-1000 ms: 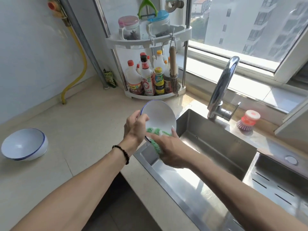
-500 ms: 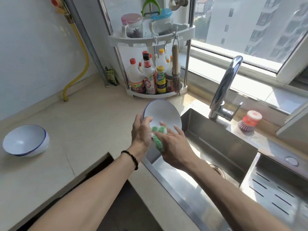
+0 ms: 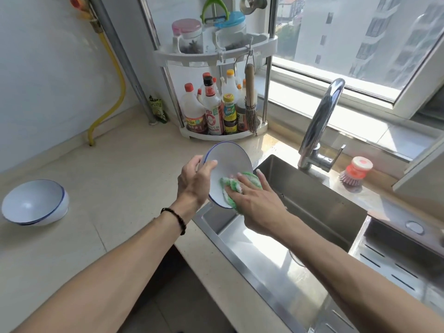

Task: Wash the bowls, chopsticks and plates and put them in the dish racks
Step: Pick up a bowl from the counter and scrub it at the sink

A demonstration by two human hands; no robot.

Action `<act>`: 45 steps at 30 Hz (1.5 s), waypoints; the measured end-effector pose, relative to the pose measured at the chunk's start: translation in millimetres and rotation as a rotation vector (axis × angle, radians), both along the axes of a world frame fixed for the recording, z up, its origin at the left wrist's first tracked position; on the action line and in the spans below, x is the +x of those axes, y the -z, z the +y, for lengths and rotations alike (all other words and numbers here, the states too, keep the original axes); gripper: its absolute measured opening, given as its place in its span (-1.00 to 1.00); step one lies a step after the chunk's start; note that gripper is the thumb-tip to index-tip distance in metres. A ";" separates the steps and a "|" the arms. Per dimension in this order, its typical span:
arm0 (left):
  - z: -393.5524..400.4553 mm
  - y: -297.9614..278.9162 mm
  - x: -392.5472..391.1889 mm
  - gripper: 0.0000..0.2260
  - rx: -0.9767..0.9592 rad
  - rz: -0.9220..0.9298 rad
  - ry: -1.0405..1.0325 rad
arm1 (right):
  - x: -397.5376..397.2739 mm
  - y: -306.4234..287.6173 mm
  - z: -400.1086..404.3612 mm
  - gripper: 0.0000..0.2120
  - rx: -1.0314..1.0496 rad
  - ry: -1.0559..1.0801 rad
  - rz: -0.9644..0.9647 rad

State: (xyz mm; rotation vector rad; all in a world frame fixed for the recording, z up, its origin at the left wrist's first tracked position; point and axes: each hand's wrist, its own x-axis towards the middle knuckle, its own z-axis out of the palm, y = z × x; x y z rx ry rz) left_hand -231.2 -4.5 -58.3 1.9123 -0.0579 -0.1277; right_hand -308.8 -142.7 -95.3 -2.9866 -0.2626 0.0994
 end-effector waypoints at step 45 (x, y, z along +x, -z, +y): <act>24.0 -2.2 6.1 -0.50 0.074 0.504 0.253 | 12.0 -0.5 -28.9 -0.31 -0.336 -0.317 -0.077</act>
